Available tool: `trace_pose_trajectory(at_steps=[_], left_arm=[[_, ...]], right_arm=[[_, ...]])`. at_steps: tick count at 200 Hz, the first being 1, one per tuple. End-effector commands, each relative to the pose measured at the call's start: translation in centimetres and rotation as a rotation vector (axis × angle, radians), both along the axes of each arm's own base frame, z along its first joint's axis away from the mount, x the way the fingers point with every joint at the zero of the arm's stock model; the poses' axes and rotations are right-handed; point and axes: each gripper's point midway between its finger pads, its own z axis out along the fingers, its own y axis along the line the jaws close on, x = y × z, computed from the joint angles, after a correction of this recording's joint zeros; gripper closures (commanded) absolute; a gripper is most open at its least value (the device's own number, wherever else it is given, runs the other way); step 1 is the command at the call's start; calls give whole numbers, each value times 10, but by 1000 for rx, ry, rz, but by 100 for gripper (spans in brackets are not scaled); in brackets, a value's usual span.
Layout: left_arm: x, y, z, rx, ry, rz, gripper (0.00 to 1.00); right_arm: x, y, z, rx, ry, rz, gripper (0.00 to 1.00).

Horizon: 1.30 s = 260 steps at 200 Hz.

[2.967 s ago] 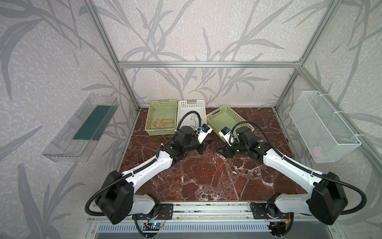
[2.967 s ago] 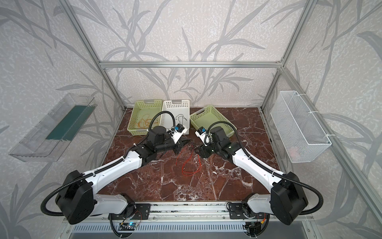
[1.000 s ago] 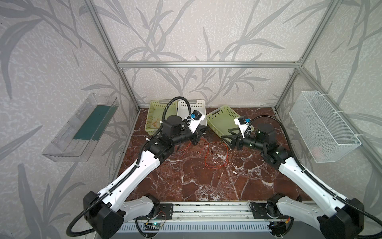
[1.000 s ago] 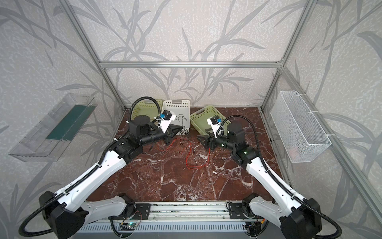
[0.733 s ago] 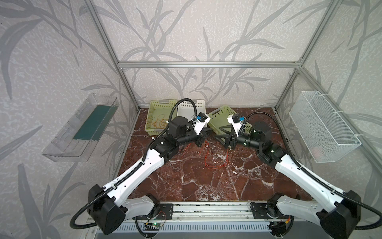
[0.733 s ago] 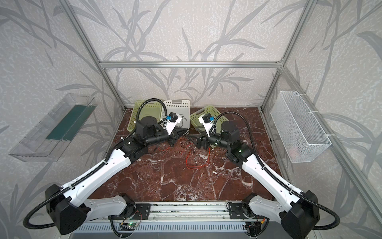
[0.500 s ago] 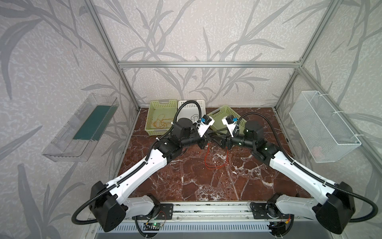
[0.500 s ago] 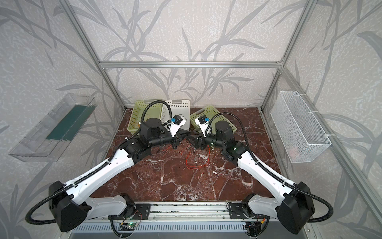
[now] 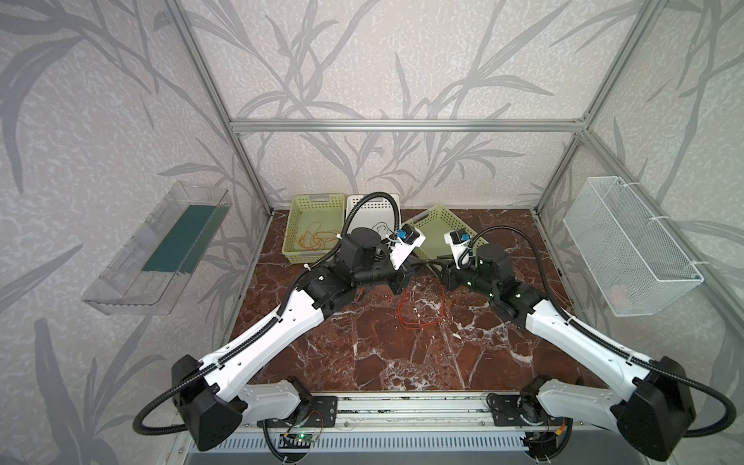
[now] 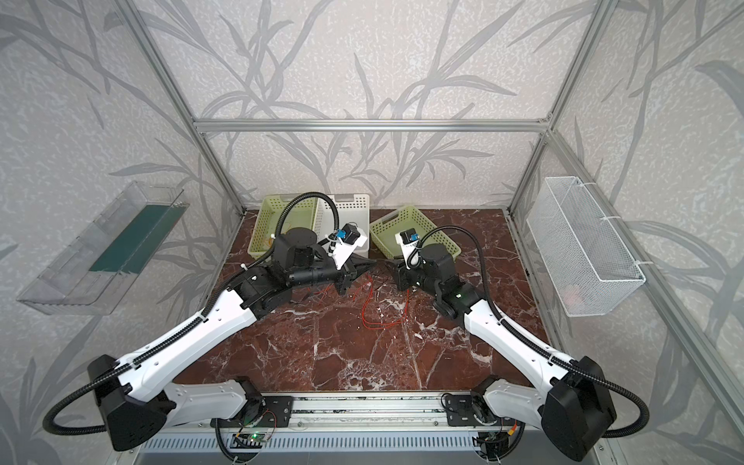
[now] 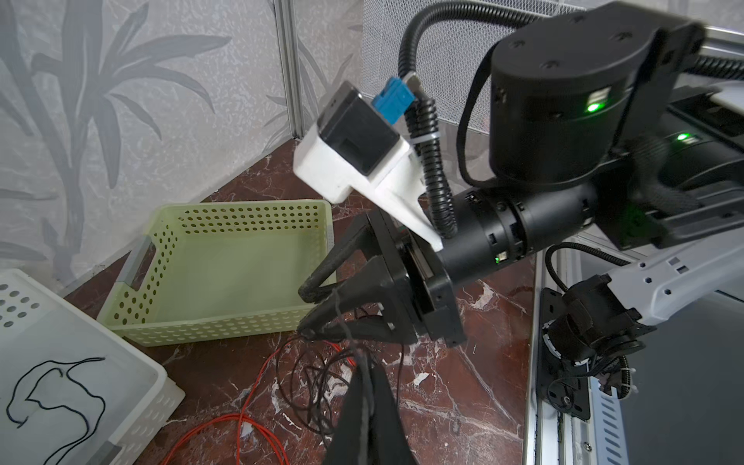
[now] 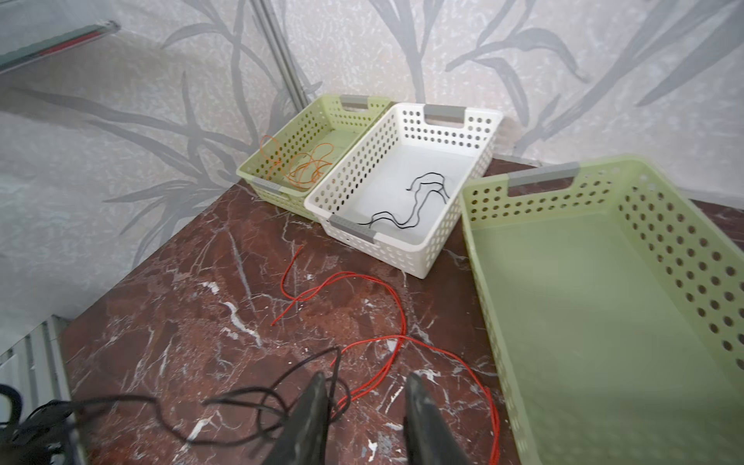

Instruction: Untangle the cables

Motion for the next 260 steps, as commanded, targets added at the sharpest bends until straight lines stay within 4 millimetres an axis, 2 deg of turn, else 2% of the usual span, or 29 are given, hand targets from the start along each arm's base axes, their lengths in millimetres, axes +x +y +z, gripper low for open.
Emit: trace_pose_trajectory(at_steps=[1, 19, 41, 85, 131, 182, 202, 260], left_arm=[[-14, 9, 25, -16, -31, -14, 100], [-14, 16, 27, 8, -54, 6, 100], [-13, 25, 26, 47, -81, 38, 100], [-10, 45, 13, 115, -95, 106, 100], [1, 71, -13, 153, -61, 198, 100], [17, 100, -7, 115, -59, 294, 100], [17, 104, -6, 109, -60, 296, 100], [19, 113, -30, 172, -42, 311, 100]], right_arm=[[10, -36, -22, -15, 70, -159, 74], [12, -54, -32, -38, 86, -206, 78], [12, -73, -34, -70, 71, -247, 80], [12, -97, -33, -142, 40, -283, 90], [10, -97, -44, -198, 55, -249, 92], [7, -104, -65, -260, 105, -252, 92], [2, -106, -73, -275, 136, -252, 90], [-11, -117, -83, -313, 152, -265, 92]])
